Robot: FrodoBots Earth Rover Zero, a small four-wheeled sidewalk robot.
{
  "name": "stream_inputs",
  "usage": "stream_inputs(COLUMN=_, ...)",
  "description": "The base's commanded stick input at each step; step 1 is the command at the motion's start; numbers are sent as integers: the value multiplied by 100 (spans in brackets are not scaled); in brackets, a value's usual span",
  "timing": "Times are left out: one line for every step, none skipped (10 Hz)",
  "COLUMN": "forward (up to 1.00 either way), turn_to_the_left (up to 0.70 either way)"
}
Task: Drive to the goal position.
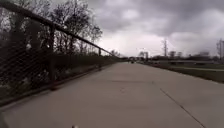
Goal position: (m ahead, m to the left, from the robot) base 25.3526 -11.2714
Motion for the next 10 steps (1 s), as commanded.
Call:
stream_inputs(forward=100, turn_to_the_left=0)
stream_inputs(forward=100, turn_to_the_left=0)
stream_inputs(forward=100, turn_to_the_left=0)
stream_inputs(forward=100, turn_to_the_left=0)
stream_inputs(forward=100, turn_to_the_left=0)
stream_inputs(forward=100, turn_to_the_left=-14)
stream_inputs(forward=100, turn_to_the_left=-28)
stream_inputs(forward=100, turn_to_the_left=-34)
stream_inputs(forward=100, turn_to_the_left=-40)
stream_inputs(forward=100, turn_to_the_left=-1)
